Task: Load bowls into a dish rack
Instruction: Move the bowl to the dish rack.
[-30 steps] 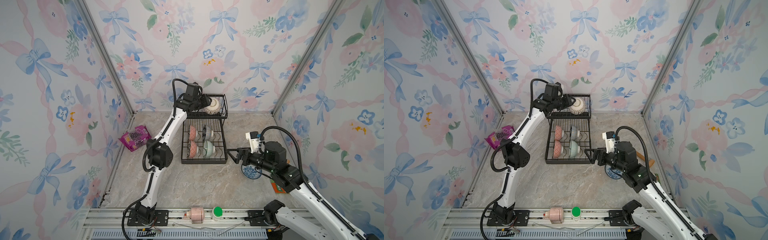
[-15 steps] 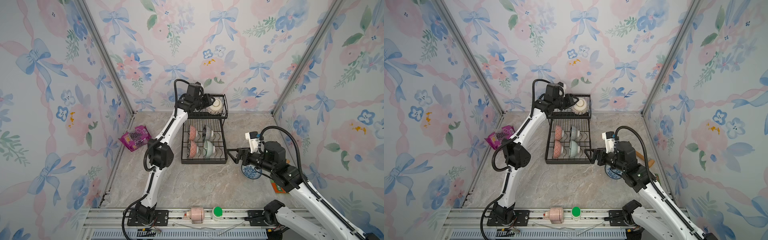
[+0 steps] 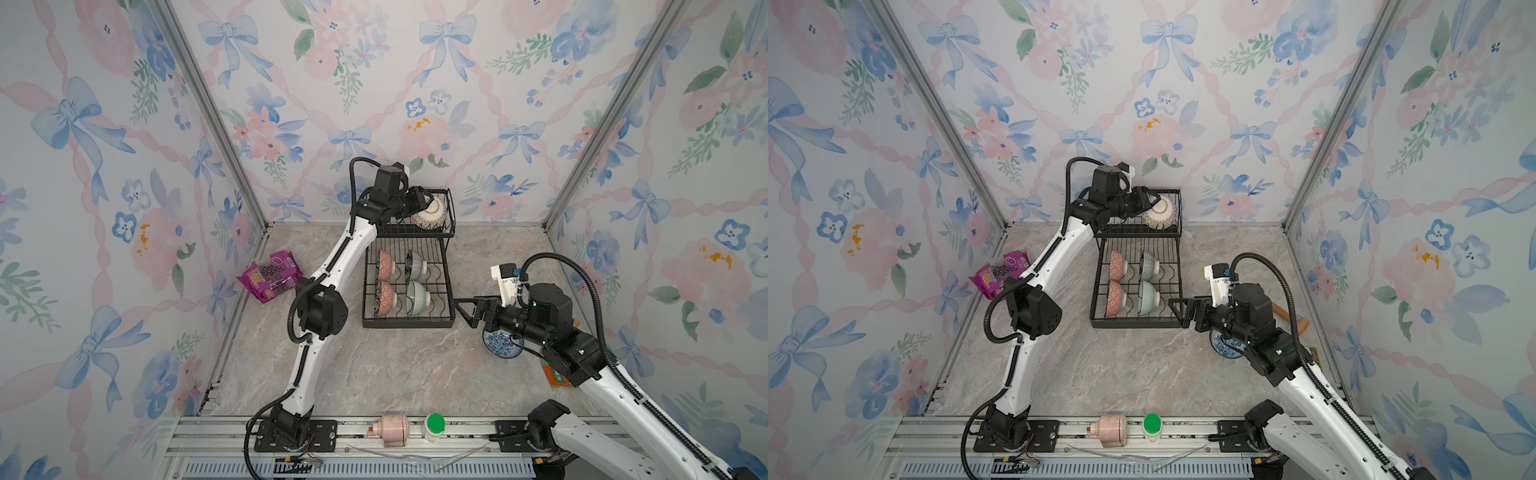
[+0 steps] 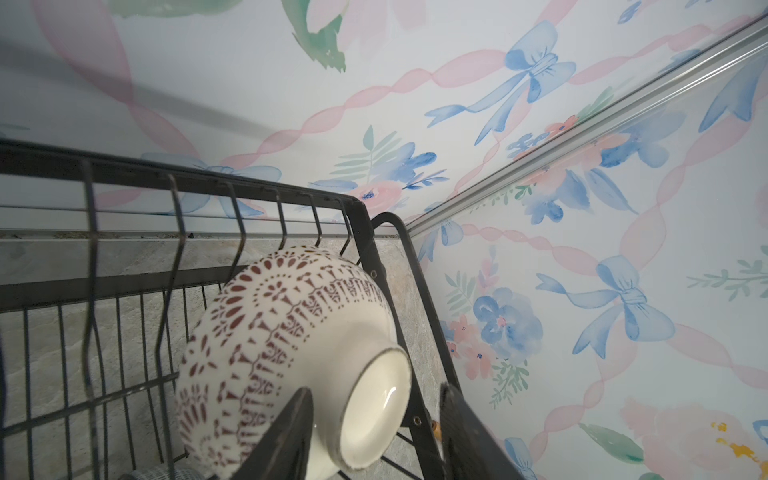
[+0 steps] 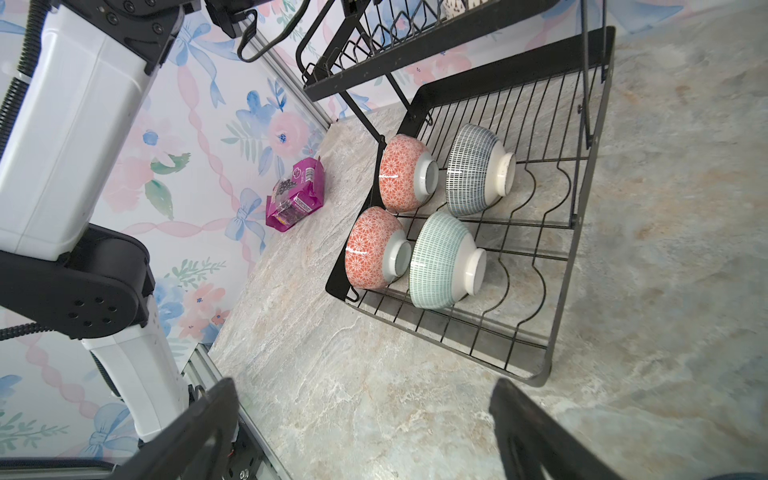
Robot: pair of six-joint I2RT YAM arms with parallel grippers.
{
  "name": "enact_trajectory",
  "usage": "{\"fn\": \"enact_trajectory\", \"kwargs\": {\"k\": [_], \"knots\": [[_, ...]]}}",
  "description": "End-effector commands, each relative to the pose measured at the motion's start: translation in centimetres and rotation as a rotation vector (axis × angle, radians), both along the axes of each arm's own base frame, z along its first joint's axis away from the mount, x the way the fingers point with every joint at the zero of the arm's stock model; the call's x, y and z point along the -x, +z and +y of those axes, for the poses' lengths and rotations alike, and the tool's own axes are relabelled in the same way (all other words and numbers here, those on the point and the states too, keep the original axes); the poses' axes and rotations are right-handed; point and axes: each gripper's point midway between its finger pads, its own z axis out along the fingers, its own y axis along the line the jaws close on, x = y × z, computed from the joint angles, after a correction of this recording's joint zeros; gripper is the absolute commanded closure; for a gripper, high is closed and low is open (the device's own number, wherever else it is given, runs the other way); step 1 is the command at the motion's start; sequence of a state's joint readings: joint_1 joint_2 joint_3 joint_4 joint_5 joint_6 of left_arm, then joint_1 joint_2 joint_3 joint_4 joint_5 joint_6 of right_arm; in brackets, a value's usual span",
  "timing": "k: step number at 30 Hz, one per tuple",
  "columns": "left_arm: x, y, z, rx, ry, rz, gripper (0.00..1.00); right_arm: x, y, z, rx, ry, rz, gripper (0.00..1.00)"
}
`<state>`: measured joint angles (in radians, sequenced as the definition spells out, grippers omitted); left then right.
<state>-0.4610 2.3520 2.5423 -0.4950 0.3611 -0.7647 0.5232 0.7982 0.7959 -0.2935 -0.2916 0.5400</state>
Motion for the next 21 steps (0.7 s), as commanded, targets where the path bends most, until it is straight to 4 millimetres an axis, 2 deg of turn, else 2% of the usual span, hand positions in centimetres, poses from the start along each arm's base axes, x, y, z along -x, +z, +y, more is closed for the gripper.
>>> {"fn": "enact_trajectory", "kwargs": {"k": [1,6,11,15,21], "knots": [[-0.1,-0.7,-1.0,0.019,-0.025,0.004,0.48,0.3,0.3,0.1,-0.001,0.004,-0.006,0.04],[-0.1,-0.7,-1.2,0.017,-0.028,0.002,0.48,0.4,0.5,0.0,0.004,0.004,-0.012,0.04],[-0.1,1.4,0.0,-0.018,0.001,-0.071,0.48,0.5,0.5,-0.6,0.020,-0.014,-0.013,0.04],[0.5,3.4,1.5,-0.075,0.033,-0.146,0.49,0.6,0.0,-2.0,0.045,-0.061,0.006,0.04],[4.5,6.9,2.0,-0.265,0.046,-0.322,0.49,1.1,-1.4,-5.3,0.046,-0.180,0.056,0.04]]}}
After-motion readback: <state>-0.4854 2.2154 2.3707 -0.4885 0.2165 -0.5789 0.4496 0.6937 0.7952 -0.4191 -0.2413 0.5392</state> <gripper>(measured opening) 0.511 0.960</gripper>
